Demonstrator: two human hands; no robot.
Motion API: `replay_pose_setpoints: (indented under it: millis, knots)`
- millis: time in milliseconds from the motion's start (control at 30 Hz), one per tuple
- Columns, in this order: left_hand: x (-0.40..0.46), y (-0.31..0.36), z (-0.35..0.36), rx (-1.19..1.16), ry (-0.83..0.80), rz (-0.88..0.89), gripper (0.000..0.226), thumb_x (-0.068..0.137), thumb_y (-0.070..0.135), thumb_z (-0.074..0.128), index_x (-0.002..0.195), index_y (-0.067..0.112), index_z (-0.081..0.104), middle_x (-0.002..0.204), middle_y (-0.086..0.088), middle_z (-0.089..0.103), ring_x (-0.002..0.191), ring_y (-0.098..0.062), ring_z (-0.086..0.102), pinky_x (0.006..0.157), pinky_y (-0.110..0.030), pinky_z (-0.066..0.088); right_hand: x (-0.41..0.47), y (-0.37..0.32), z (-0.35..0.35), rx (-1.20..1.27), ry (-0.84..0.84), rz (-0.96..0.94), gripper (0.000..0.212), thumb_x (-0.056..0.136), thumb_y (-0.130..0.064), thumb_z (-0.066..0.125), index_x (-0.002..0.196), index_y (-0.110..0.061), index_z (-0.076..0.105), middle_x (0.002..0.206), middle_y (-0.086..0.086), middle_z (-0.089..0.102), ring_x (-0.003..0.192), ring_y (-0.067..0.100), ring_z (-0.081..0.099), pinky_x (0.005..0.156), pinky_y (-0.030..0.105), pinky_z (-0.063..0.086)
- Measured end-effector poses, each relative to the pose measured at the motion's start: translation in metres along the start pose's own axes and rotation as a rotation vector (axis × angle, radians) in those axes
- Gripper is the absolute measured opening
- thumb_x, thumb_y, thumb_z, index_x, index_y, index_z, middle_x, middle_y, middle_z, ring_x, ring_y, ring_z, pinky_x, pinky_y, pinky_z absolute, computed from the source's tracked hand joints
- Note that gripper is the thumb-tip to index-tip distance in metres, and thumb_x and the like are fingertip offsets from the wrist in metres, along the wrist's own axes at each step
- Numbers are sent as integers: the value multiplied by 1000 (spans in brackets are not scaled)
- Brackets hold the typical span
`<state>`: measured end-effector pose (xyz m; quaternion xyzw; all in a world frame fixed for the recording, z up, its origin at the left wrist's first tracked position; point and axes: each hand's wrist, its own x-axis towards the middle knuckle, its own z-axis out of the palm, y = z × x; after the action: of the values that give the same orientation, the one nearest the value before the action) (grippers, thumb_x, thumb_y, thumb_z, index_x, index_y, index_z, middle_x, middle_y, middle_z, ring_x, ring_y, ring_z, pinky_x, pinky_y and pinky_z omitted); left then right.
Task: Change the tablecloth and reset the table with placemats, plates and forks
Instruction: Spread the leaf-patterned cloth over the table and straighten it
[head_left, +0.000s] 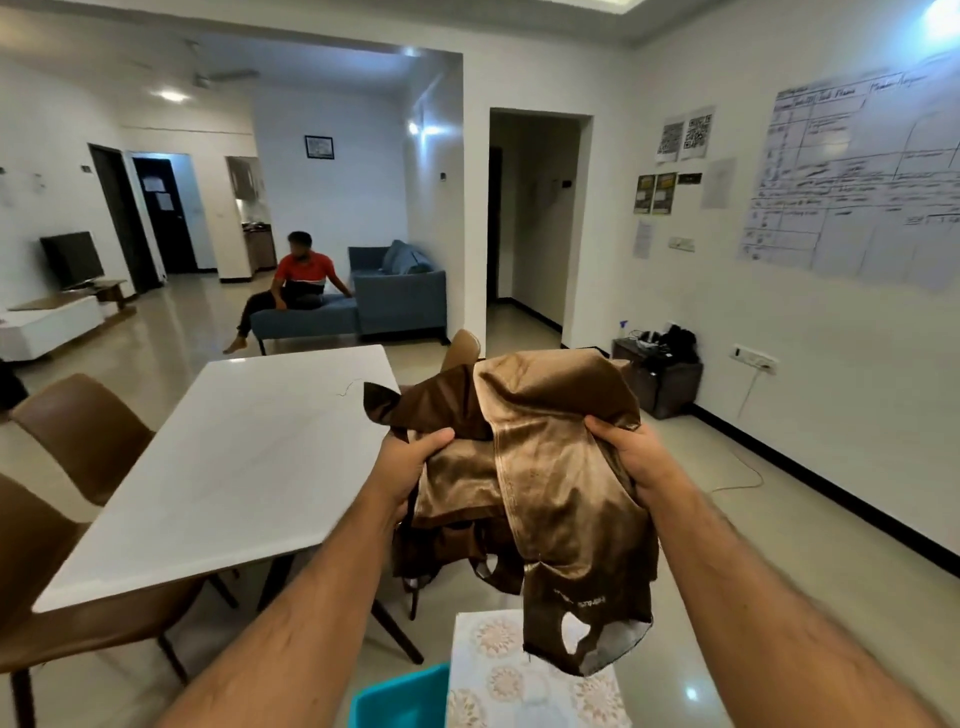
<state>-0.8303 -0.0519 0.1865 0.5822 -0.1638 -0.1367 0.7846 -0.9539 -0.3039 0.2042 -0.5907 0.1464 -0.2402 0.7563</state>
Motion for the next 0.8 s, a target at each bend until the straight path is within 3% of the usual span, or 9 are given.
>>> replay_pose_setpoints:
  millis: [67,133,200,300,467,567,733,800]
  knots:
    - [5,-12,34,17,12,12,70,67,23,86,129,10,58,117,-15,69,105,-35,67,93,-54,53,2,-11,-34,3,3,-11,17,87,-3,67,102,-11,67,84,5,76,76,19,73,75,34,58]
    - [7,-25,73,15,19,9,76,64,28,89,131,12,56,119,-15,68,105,-35,68,91,-55,54,7,-22,-73,-3,6,-12,19,86,-4,68,104,-9,67,85,6,76,80,22,72,80,37,57]
    - [6,-37,116,-2,41,0,65,73,23,85,130,10,57,117,-16,68,103,-34,68,90,-54,54,16,-34,-114,-6,-1,-15,21,85,-4,69,106,-8,66,86,6,76,83,23,71,82,39,57]
    - [9,-55,169,-28,53,3,40,82,12,76,120,10,63,114,-16,70,102,-34,68,90,-51,55,28,-49,-162,-17,4,-12,22,85,-4,70,106,-8,65,82,2,76,80,19,72,72,33,59]
    - [24,-83,228,-36,85,-17,32,82,16,76,112,19,65,110,-12,70,100,-31,69,86,-45,57,63,-61,-222,-79,-8,43,29,84,-12,73,112,-9,64,99,10,73,87,23,70,83,38,55]
    - [42,-98,255,-55,129,1,23,87,10,70,104,24,64,101,-5,72,94,-25,70,78,-38,58,94,-60,-243,-95,-20,30,23,84,-8,72,107,-8,66,88,5,75,81,20,71,79,35,54]
    - [82,-128,283,-63,142,-12,43,81,19,77,122,14,64,111,-13,71,102,-32,69,89,-52,55,141,-51,-274,-105,-13,44,20,83,-8,74,102,-10,67,92,7,73,85,23,70,82,36,54]
    - [93,-135,298,-59,165,-9,40,81,18,76,120,13,66,111,-14,71,103,-33,68,89,-51,55,157,-52,-285,-114,-11,56,19,84,-8,73,102,-11,67,93,7,73,85,22,69,81,36,54]
